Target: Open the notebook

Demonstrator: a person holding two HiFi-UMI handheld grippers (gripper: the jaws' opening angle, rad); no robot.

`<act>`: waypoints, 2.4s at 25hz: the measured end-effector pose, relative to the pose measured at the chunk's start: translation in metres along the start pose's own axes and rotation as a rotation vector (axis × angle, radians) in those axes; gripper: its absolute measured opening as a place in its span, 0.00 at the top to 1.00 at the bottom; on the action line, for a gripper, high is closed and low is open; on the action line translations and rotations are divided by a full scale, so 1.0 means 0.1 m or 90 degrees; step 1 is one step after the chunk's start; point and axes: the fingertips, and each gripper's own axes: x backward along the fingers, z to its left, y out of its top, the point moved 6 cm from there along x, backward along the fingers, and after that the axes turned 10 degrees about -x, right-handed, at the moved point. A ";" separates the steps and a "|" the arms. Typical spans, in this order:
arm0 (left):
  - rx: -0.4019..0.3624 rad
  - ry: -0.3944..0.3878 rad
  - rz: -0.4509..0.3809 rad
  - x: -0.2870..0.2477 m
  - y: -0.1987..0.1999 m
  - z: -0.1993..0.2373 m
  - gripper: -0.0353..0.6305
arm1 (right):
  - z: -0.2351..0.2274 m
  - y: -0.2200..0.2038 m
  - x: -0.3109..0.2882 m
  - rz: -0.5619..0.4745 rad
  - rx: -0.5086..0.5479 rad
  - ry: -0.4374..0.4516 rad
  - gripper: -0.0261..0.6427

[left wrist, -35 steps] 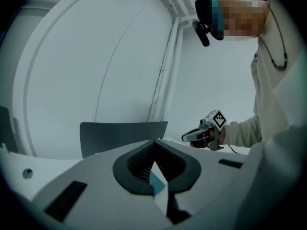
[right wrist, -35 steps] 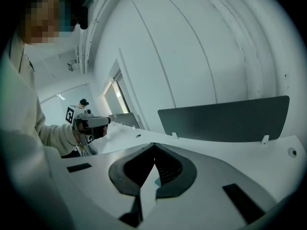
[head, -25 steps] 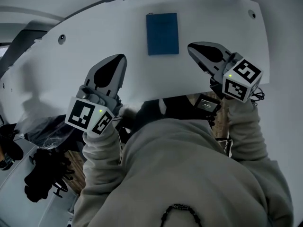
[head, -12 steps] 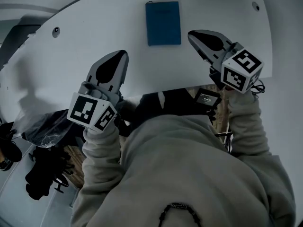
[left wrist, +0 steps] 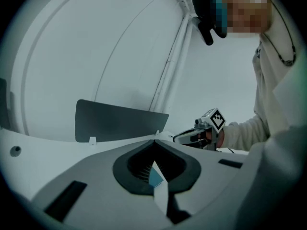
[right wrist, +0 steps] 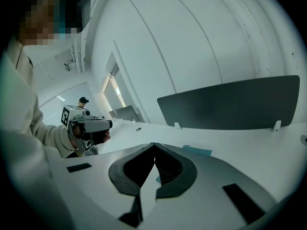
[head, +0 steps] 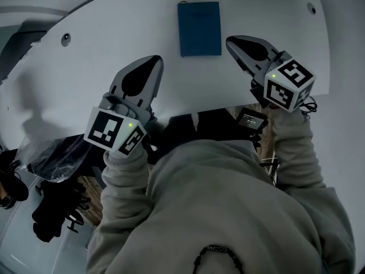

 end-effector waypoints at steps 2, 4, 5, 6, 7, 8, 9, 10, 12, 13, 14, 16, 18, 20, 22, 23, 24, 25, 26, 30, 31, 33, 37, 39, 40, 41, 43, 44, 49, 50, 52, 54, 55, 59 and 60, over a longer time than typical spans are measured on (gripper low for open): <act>0.004 -0.006 -0.001 -0.05 -0.03 0.05 0.95 | -0.02 -0.01 -0.08 0.004 0.000 0.000 0.93; 0.012 -0.012 -0.001 -0.11 -0.05 0.08 0.95 | -0.06 -0.01 -0.13 0.005 -0.004 -0.002 0.93; 0.019 -0.014 0.000 -0.14 -0.06 0.09 0.95 | -0.09 -0.02 -0.15 0.006 -0.006 -0.002 0.93; 0.028 -0.015 0.000 -0.18 -0.07 0.09 0.95 | -0.11 -0.02 -0.16 0.008 -0.009 -0.001 0.93; 0.037 -0.017 0.000 -0.22 -0.08 0.09 0.95 | -0.14 -0.02 -0.18 0.010 -0.013 0.000 0.93; 0.042 -0.019 0.001 -0.25 -0.08 0.08 0.95 | -0.15 -0.03 -0.20 0.013 -0.016 0.002 0.93; 0.041 -0.023 0.002 -0.29 -0.08 0.07 0.95 | -0.17 -0.03 -0.22 0.015 -0.020 0.004 0.93; 0.038 -0.027 0.005 -0.32 -0.07 0.06 0.95 | -0.18 -0.05 -0.24 0.018 -0.023 0.006 0.93; 0.035 -0.035 0.011 -0.40 -0.06 0.01 0.95 | -0.24 -0.07 -0.23 0.023 -0.029 0.007 0.93; 0.036 -0.040 0.013 -0.44 -0.05 -0.02 0.95 | -0.27 -0.07 -0.22 0.026 -0.032 0.006 0.93; 0.038 -0.045 0.015 -0.48 -0.05 -0.04 0.95 | -0.30 -0.07 -0.20 0.028 -0.035 0.005 0.93; 0.042 -0.054 0.019 -0.51 -0.08 -0.06 0.95 | -0.32 -0.08 -0.23 0.034 -0.038 0.005 0.93; 0.047 -0.056 0.023 -0.51 -0.14 -0.01 0.95 | -0.34 -0.10 -0.32 0.039 -0.040 0.005 0.93; 0.055 -0.051 0.026 -0.52 -0.21 0.04 0.95 | -0.36 -0.12 -0.38 0.042 -0.043 0.005 0.93; 0.060 -0.044 0.030 -0.55 -0.28 0.08 0.95 | -0.39 -0.15 -0.41 0.047 -0.045 0.004 0.93; 0.058 -0.042 0.035 -0.56 -0.31 0.10 0.95 | -0.40 -0.18 -0.43 0.050 -0.045 0.002 0.93; 0.054 -0.042 0.039 -0.57 -0.34 0.12 0.95 | -0.41 -0.20 -0.46 0.053 -0.045 0.000 0.93; 0.056 -0.044 0.041 -0.58 -0.37 0.14 0.95 | -0.43 -0.22 -0.48 0.056 -0.045 -0.003 0.93; 0.063 -0.047 0.040 -0.59 -0.40 0.15 0.95 | -0.45 -0.24 -0.50 0.060 -0.045 -0.008 0.93; 0.070 -0.054 0.052 -0.72 -0.51 0.17 0.95 | -0.64 -0.30 -0.53 0.073 -0.058 -0.036 0.93; 0.069 -0.055 0.056 -0.75 -0.54 0.18 0.95 | -0.68 -0.32 -0.55 0.074 -0.063 -0.042 0.93; 0.062 -0.051 0.065 -0.81 -0.59 0.19 0.95 | -0.73 -0.34 -0.58 0.074 -0.069 -0.047 0.93; 0.052 -0.036 0.094 -0.89 -0.83 0.27 0.95 | -0.82 -0.37 -0.70 0.079 -0.075 -0.054 0.93; 0.069 -0.034 0.100 -0.90 -0.94 0.32 0.95 | -0.84 -0.41 -0.76 0.088 -0.080 -0.058 0.93; 0.073 -0.034 0.103 -0.91 -0.98 0.33 0.95 | -0.86 -0.44 -0.78 0.093 -0.082 -0.060 0.93; 0.076 -0.035 0.105 -0.93 -1.01 0.34 0.95 | -0.89 -0.47 -0.80 0.097 -0.084 -0.064 0.93; 0.085 -0.045 0.106 -0.98 -1.05 0.34 0.95 | -0.96 -0.51 -0.81 0.103 -0.090 -0.077 0.93; 0.091 -0.052 0.104 -1.01 -1.06 0.35 0.95 | -0.99 -0.53 -0.82 0.105 -0.093 -0.083 0.93; 0.101 -0.057 0.118 -1.14 -1.22 0.40 0.95 | -1.18 -0.65 -0.88 0.124 -0.114 -0.110 0.93; 0.109 -0.053 0.121 -1.15 -1.25 0.42 0.95 | -1.22 -0.66 -0.88 0.125 -0.119 -0.116 0.93; 0.118 -0.049 0.123 -1.17 -1.30 0.45 0.95 | -1.28 -0.68 -0.89 0.127 -0.125 -0.124 0.92; 0.120 -0.049 0.127 -1.20 -1.33 0.48 0.95 | -1.31 -0.69 -0.93 0.130 -0.126 -0.119 0.91; 0.122 -0.049 0.129 -1.20 -1.34 0.49 0.95 | -1.31 -0.70 -0.95 0.132 -0.124 -0.110 0.84; 0.112 -0.043 0.142 -1.22 -1.46 0.55 0.95 | -1.27 -0.80 -1.09 0.139 -0.126 -0.091 0.70; 0.110 -0.044 0.146 -1.23 -1.49 0.56 0.95 | -1.28 -0.83 -1.13 0.143 -0.130 -0.089 0.68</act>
